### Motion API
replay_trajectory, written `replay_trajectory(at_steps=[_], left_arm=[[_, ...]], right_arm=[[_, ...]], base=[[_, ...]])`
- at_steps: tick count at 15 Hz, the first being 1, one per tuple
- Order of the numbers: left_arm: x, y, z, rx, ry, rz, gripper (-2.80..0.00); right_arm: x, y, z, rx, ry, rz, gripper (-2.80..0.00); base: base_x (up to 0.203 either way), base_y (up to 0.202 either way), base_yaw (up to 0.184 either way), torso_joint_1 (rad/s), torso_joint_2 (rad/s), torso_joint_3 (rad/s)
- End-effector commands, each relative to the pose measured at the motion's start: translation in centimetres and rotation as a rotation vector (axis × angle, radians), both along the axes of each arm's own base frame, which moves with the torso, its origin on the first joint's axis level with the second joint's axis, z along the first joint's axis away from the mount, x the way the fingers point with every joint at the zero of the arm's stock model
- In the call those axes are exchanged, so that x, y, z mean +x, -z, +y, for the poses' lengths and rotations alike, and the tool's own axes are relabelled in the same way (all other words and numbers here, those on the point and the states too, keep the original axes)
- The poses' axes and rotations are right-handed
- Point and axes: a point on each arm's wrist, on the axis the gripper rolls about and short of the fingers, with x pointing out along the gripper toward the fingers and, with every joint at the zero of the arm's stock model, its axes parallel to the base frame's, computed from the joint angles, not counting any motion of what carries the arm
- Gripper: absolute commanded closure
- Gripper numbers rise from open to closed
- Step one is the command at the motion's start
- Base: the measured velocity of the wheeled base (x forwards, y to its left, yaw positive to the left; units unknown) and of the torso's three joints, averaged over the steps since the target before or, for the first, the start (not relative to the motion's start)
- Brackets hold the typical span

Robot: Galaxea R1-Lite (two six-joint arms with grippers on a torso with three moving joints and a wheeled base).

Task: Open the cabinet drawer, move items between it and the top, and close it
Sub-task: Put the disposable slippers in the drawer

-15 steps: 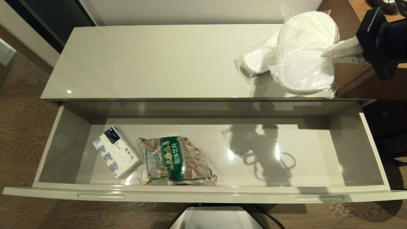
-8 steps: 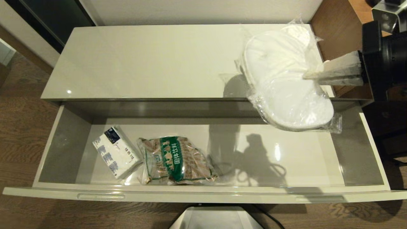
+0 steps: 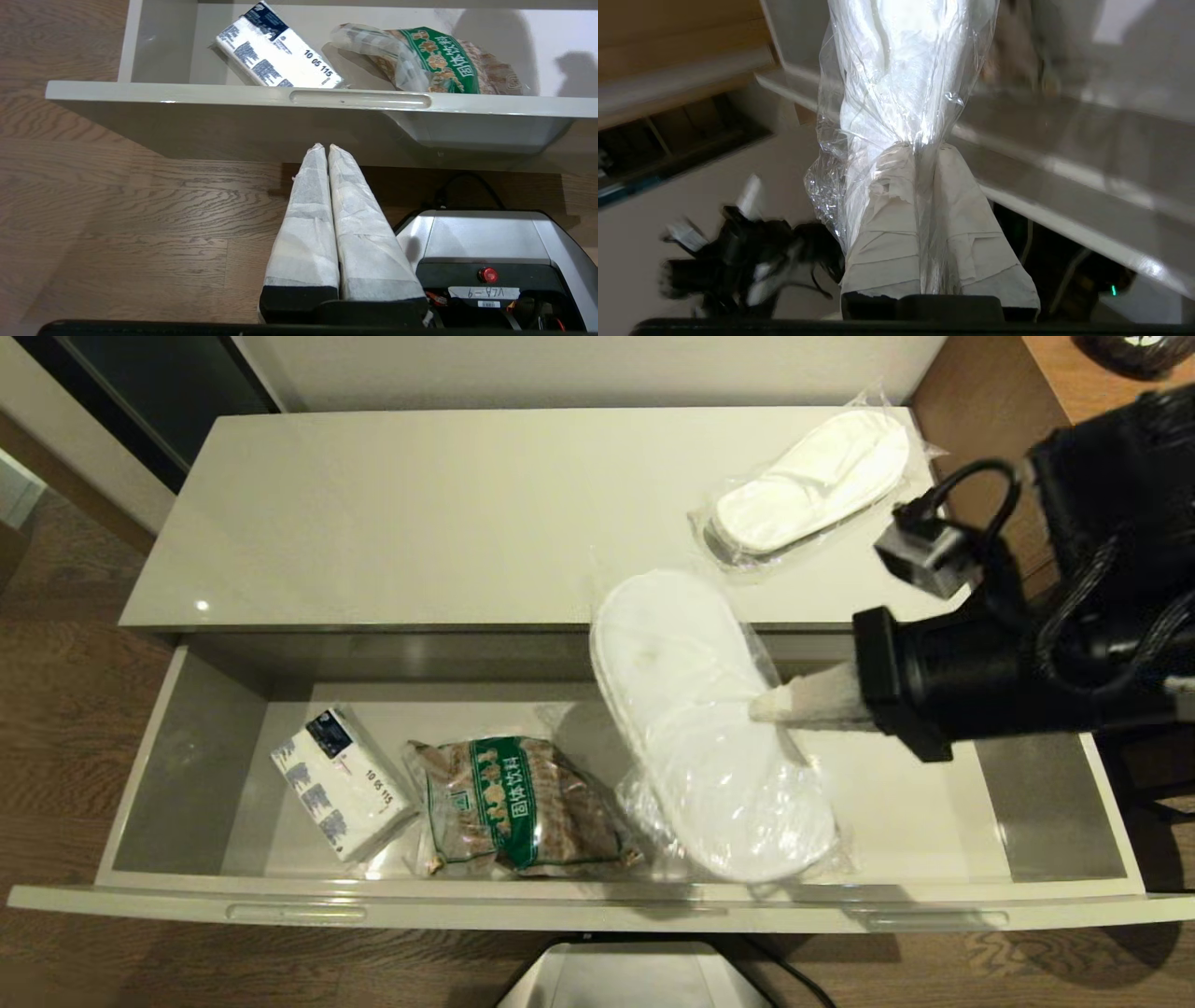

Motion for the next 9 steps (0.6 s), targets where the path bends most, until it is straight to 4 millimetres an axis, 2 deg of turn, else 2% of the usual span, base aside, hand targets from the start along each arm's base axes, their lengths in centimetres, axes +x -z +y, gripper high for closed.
replay_trajectory(at_steps=[1, 4, 6, 9], left_arm=[[0.0, 0.0, 0.0, 0.0, -0.001, -0.001, 0.0], [0.0, 0.0, 0.0, 0.0, -0.001, -0.001, 0.0], [0.0, 0.0, 0.0, 0.0, -0.002, -0.001, 0.0], [0.0, 0.0, 0.0, 0.0, -0.001, -0.001, 0.0]], right_arm=[[0.8, 4.3, 2.6, -0.075, -0.057, 0.105, 0.0], [1.2, 5.3, 3.1, -0.084, -0.058, 0.119, 0.0], [1.6, 6.7, 3.3, -0.108, -0.054, 0.148, 0.0], [3.6, 7.5, 2.8, -0.086, 0.002, 0.138, 0.0]], base=[[0.0, 0.0, 0.0, 0.0, 0.0, 0.0], [0.0, 0.0, 0.0, 0.0, 0.0, 0.0], [0.0, 0.0, 0.0, 0.0, 0.0, 0.0], [0.0, 0.0, 0.0, 0.0, 0.0, 0.0]])
